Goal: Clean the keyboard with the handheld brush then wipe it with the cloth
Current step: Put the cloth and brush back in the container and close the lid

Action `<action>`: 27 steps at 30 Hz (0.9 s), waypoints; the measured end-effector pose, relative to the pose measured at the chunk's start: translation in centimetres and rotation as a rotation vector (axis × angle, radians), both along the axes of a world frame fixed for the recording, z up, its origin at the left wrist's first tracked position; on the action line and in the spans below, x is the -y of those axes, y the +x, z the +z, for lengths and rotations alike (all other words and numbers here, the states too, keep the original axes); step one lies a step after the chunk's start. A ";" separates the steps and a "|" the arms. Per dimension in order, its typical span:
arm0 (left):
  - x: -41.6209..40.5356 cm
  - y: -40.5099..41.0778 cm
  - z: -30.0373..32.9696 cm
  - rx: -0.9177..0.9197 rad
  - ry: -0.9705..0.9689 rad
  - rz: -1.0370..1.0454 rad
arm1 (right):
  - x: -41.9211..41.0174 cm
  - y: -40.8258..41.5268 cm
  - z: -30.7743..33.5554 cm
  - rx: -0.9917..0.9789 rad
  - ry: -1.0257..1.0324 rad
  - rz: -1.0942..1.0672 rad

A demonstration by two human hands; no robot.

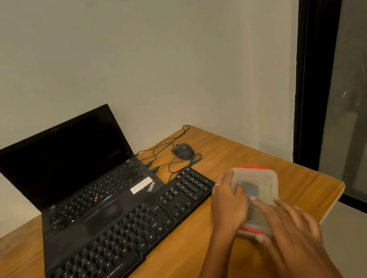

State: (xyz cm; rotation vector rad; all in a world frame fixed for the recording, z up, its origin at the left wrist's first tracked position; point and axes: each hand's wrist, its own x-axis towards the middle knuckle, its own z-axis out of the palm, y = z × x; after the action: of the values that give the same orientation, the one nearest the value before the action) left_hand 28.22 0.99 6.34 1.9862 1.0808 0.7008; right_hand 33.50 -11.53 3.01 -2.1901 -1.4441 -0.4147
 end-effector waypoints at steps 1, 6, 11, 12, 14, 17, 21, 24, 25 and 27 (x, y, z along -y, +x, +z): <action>0.0 -0.4 0.2 0.089 -0.059 0.010 | -0.1 0.6 -0.1 0.026 0.002 0.009; 0.0 -4.1 -0.7 0.131 0.014 0.106 | -0.6 2.6 1.6 -0.235 -0.275 -0.085; -0.9 -8.2 -4.3 -0.248 0.303 0.287 | -1.2 2.3 0.7 -0.207 -0.003 -0.040; -1.1 -8.8 -5.1 -0.305 0.345 0.310 | -1.2 1.9 0.4 -0.178 0.013 -0.033; -1.3 -9.7 -6.6 -0.390 0.419 0.336 | -1.5 1.2 -0.6 -0.158 -0.064 0.016; -1.6 -10.2 -7.8 -0.468 0.467 0.348 | -2.9 1.8 -1.3 -0.134 -0.079 0.026; -1.8 -10.0 -7.9 -0.551 0.524 0.329 | -5.8 3.4 -2.2 -0.181 -0.054 0.062; -1.6 -10.0 -8.0 -0.541 0.517 0.340 | -8.1 4.4 -2.0 -0.217 -0.003 0.157; -1.6 -10.0 -8.0 -0.544 0.515 0.339 | -8.9 4.7 -1.9 -0.230 0.009 0.186; -1.6 -10.0 -7.9 -0.556 0.522 0.339 | -10.4 4.9 -1.7 -0.240 0.013 0.234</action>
State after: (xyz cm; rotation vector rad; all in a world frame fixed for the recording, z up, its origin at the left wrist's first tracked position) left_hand 18.23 2.54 -1.53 2.5641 1.7296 0.6650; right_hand 38.36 -1.16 1.34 -1.9539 -1.5328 -0.0768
